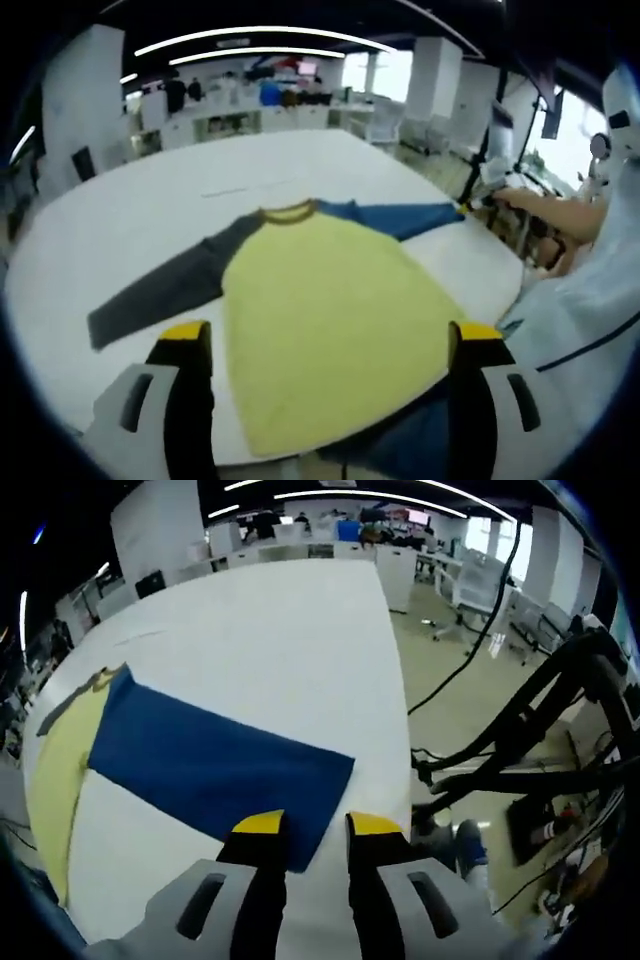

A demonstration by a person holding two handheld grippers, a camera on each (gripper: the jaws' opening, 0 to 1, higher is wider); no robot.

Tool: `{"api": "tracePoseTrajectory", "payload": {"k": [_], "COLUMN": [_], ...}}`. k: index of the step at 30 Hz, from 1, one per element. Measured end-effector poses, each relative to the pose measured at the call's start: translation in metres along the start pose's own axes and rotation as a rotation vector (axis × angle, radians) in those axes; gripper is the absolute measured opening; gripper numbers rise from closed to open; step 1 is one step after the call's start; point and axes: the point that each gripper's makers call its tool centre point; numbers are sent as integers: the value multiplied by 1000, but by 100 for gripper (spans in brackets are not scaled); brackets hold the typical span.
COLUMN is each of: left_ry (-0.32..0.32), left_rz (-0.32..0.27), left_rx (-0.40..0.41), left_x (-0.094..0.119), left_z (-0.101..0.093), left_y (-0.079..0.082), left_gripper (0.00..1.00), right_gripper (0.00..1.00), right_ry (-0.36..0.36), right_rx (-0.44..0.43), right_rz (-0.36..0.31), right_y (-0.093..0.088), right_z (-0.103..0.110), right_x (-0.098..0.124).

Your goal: Fold the garment on the visible template until the final outline fits inside the template.

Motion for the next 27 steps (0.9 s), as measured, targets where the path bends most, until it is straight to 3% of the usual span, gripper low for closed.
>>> {"api": "tracePoseTrajectory", "payload": {"k": [9,14,19,22,27], "left_ry": [7,-5,-11,-14,-14], "left_rz": [39,25,30,23,13], "left_rx": [3,1,-2,-4,-3], "left_x": [-3,-4,-6,-5,-3], "left_z": [2,1,2,2,4], "left_y": [-4,-1,-1,0,1], "left_gripper": [92,92,92,92,92], "right_gripper": [21,16,5,4,3], "right_ry": [-14,-24,-6,-7,-1], "right_rx": [-9,9,4,-22,-35], "right_rz": [-8,-23,-35,-40,-52], "right_y": [0,-1,0,1,2], "right_z": [-3,1,11,3,9], "right_x": [0,-1,-2,-3,-2]}}
Point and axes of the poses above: the point that each gripper's makers call its tool centre point, and the gripper's own axes: x roughly backward along the fingers, z roughly to its left, y roughly out of its top, and after that the axes turned 1 degree about x, right-handed
